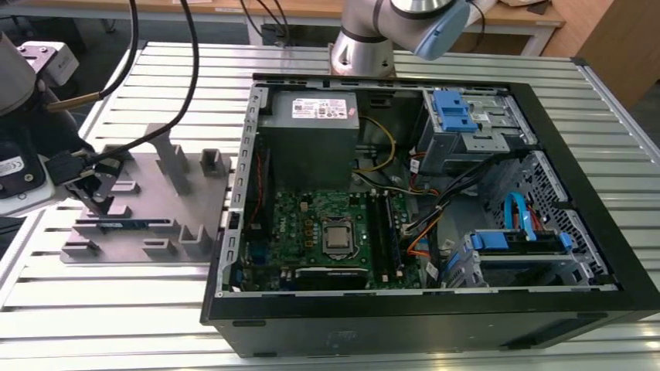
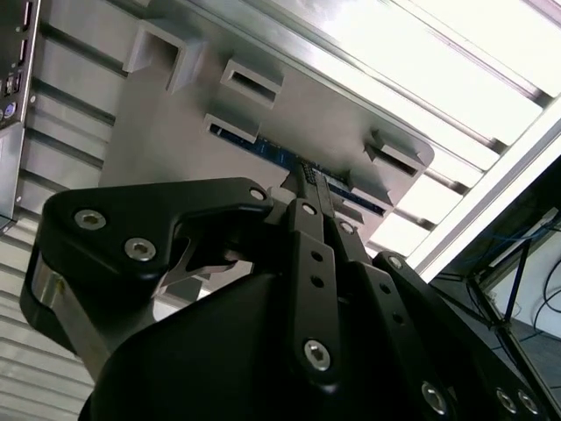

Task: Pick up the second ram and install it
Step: 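Reach for the second ram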

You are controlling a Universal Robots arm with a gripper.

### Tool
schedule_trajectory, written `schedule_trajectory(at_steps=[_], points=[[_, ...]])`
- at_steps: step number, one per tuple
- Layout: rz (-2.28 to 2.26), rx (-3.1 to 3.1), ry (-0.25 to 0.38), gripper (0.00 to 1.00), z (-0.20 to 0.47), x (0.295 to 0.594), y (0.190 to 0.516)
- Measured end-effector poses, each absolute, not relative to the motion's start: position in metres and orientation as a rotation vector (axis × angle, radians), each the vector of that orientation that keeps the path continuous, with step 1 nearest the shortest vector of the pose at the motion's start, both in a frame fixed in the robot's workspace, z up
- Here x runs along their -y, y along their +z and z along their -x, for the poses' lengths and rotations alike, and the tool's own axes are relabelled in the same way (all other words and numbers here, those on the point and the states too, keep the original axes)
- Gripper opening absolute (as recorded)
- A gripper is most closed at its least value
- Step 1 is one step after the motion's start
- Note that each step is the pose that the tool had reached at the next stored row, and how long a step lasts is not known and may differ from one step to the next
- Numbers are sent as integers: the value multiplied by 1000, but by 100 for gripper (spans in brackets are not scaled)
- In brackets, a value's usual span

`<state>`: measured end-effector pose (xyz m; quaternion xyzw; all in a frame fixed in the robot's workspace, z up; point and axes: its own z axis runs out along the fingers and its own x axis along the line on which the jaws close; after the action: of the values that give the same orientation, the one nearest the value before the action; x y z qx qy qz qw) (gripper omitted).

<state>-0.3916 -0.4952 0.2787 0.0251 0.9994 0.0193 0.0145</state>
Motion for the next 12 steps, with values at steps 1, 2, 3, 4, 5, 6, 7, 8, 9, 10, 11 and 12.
schedule_trajectory(at_steps=[1, 2, 3, 4, 5, 6, 7, 8, 9, 10, 11, 12], points=[[-78, -3111, 60, 11, 392, 495, 279], [-78, -3111, 60, 11, 392, 495, 279], [-78, -3111, 60, 11, 392, 495, 279], [-78, -3111, 58, 11, 392, 495, 278], [-78, -3111, 57, 11, 392, 495, 278], [-78, -3111, 56, 11, 392, 495, 277], [-78, -3111, 55, 11, 392, 495, 275], [-78, -3111, 54, 11, 392, 495, 273], [-78, -3111, 54, 11, 392, 495, 272], [-78, -3111, 53, 11, 392, 495, 270], [-78, -3111, 52, 11, 392, 495, 268], [-78, -3111, 52, 11, 392, 495, 266]])
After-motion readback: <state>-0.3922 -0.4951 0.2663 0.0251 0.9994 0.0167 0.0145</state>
